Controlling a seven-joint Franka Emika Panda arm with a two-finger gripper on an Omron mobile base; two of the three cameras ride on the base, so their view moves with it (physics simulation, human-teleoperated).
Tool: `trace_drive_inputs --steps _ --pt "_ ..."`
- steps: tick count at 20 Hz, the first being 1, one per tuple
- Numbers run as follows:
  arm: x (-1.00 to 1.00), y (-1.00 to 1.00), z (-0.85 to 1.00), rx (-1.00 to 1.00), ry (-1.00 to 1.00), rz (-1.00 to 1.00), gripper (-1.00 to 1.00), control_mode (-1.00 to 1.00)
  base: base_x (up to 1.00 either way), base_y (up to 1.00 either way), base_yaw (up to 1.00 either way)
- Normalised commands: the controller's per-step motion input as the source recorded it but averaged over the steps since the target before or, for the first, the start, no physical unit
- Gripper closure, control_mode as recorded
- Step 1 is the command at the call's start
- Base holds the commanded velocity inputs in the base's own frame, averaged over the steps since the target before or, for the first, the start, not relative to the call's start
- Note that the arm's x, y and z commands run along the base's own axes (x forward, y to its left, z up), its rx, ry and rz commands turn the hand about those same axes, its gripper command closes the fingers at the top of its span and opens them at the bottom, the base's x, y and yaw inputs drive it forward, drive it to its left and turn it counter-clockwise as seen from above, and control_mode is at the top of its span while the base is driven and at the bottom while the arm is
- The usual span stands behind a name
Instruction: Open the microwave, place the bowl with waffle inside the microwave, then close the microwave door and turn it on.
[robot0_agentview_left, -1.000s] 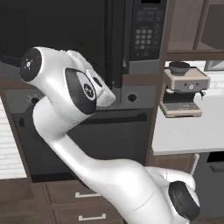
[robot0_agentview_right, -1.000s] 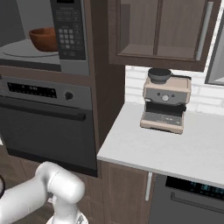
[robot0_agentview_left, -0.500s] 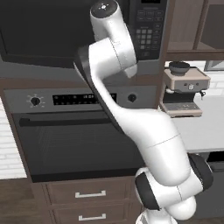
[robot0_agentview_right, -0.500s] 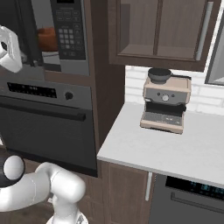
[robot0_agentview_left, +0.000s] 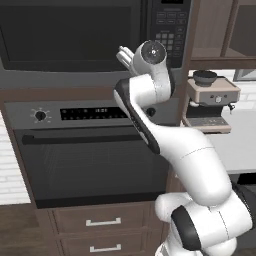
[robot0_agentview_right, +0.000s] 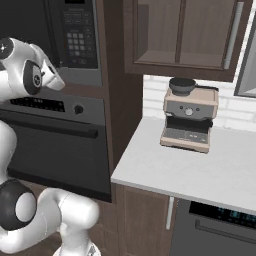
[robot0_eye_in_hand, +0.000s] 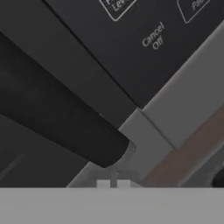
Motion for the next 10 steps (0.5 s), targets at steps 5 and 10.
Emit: trace_drive_inputs --steps 5,10 --pt "1.00 -0.01 -0.91 -0.01 -0.29 0.15 1.00 -1.00 0.00 0.00 0.00" --pt "1.00 0.00 -0.50 0.00 0.00 0.01 1.00 -1.00 0.00 0.00 0.00"
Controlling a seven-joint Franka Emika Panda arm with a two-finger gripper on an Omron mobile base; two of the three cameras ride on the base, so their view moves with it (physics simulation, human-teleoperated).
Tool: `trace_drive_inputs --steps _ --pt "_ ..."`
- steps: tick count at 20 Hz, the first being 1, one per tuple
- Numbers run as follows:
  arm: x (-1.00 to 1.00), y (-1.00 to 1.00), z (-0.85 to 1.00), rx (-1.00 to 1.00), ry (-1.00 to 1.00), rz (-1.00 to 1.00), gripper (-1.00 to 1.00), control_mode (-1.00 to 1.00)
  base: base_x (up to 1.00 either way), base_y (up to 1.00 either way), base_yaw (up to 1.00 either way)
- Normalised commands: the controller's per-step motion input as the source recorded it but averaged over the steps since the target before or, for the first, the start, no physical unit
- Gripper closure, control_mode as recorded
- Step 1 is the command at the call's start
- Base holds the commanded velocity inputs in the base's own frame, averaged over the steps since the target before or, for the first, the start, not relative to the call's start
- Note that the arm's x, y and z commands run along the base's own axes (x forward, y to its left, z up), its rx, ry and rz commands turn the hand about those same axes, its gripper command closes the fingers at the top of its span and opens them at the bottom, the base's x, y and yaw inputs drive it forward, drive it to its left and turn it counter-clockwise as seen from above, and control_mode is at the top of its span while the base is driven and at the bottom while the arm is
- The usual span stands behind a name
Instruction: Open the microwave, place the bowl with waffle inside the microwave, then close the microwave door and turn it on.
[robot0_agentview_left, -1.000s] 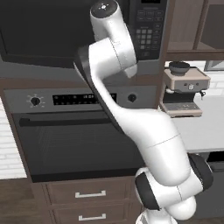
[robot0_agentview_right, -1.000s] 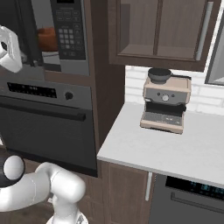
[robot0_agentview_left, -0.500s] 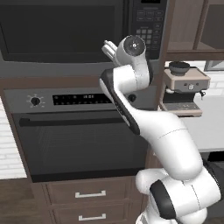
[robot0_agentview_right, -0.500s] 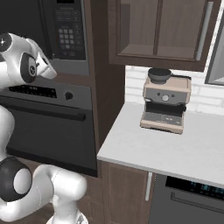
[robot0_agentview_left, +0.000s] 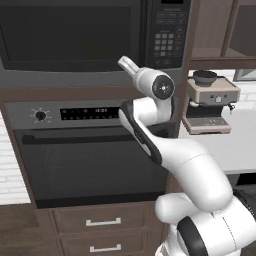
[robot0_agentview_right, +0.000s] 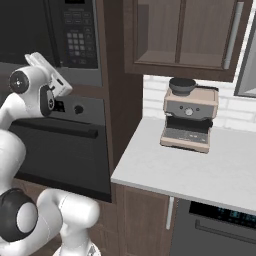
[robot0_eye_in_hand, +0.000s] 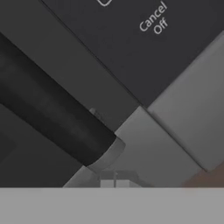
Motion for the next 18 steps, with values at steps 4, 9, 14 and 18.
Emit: trace_drive_inputs --steps 4,9,14,18 --pt "1.00 0.00 -0.38 0.00 0.02 0.00 1.00 -1.00 0.00 0.00 0.00" --pt "0.73 0.04 -0.15 0.00 -0.01 0.00 1.00 -1.00 0.00 0.00 0.00" --pt "-0.90 0.05 0.00 0.00 -0.18 0.07 1.00 -1.00 0.00 0.00 0.00" --pt "-1.00 -0.01 0.24 0.03 -0.22 0.08 1.00 -1.00 0.00 0.00 0.00"
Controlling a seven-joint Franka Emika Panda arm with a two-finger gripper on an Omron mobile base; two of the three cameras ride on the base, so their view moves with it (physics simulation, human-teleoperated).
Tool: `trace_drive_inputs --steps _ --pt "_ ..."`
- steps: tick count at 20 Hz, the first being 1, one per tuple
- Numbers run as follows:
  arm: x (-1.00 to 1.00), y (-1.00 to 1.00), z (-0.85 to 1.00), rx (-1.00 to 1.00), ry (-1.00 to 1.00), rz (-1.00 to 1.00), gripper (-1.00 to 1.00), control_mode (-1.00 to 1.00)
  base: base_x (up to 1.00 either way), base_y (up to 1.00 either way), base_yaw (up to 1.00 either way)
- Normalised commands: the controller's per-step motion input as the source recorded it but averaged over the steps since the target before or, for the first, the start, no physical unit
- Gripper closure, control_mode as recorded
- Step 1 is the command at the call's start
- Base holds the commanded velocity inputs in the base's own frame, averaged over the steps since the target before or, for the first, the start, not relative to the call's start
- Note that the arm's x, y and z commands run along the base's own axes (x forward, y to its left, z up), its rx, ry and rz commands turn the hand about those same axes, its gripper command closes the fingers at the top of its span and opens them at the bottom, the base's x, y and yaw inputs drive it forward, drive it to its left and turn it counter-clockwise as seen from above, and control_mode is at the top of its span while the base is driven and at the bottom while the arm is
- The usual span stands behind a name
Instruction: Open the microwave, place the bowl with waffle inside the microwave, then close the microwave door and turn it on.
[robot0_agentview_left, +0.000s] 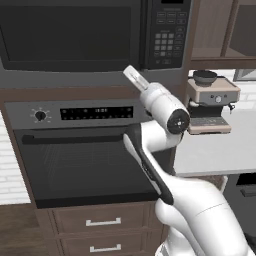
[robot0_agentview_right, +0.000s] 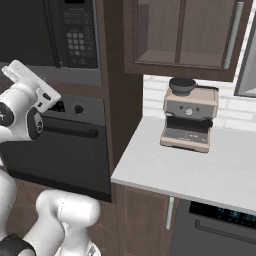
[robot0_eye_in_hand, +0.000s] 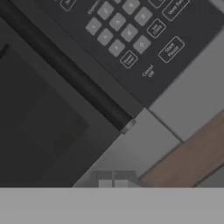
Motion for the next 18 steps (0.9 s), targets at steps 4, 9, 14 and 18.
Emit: trace_drive_inputs --steps 4,9,14,18 --pt "-1.00 -0.60 0.63 0.16 0.03 0.00 1.00 -1.00 0.00 0.00 0.00" --pt "-0.98 -0.96 0.74 0.24 0.34 0.00 1.00 -1.00 0.00 0.00 0.00" --pt "-1.00 -0.74 0.60 0.22 0.42 0.00 1.00 -1.00 0.00 0.00 0.00" --pt "-0.69 -0.47 0.35 0.12 0.51 0.00 1.00 -1.00 0.00 0.00 0.00"
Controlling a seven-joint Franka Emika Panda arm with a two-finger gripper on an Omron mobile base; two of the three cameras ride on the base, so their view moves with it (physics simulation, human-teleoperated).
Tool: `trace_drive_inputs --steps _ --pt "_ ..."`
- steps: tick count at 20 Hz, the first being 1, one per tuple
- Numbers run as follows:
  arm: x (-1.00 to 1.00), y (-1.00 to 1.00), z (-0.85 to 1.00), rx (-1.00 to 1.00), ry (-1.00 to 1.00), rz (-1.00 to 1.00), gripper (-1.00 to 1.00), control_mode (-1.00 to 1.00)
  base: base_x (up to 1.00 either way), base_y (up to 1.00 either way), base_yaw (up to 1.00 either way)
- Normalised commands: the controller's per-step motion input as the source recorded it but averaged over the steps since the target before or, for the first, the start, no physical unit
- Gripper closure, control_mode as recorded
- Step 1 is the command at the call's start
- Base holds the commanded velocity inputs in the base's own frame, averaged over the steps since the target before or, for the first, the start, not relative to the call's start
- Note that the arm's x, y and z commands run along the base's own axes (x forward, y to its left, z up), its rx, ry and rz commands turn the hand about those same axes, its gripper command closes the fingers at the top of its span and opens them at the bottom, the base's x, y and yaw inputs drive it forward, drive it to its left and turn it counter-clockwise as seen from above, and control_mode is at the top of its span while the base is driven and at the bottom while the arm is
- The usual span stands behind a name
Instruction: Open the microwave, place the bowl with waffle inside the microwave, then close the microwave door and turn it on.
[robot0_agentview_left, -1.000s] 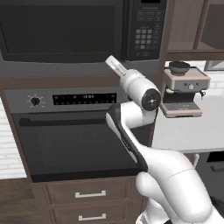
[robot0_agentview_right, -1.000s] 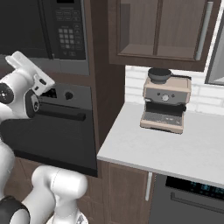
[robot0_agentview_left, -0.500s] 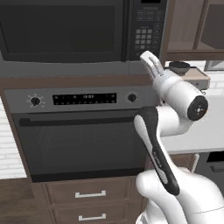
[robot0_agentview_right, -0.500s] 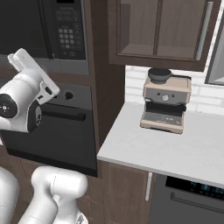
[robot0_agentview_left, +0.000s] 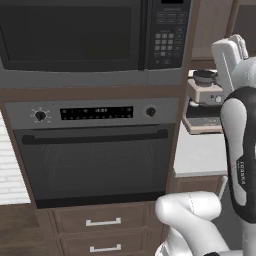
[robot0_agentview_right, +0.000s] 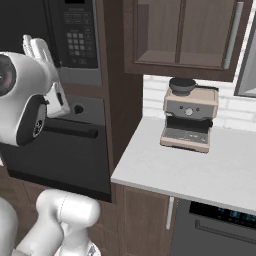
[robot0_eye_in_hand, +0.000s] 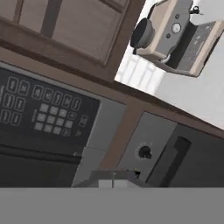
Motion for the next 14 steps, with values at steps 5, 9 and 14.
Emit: trace_drive_inputs --steps 5,9,14 --pt "-0.07 0.04 -0.11 0.05 0.20 0.02 1.00 -1.00 0.00 0.00 0.00" --pt "0.22 0.31 -0.32 0.07 -0.13 0.06 1.00 -1.00 0.00 0.00 0.00" --pt "0.49 0.18 -0.40 0.10 -0.13 0.11 1.00 -1.00 0.00 0.00 0.00"
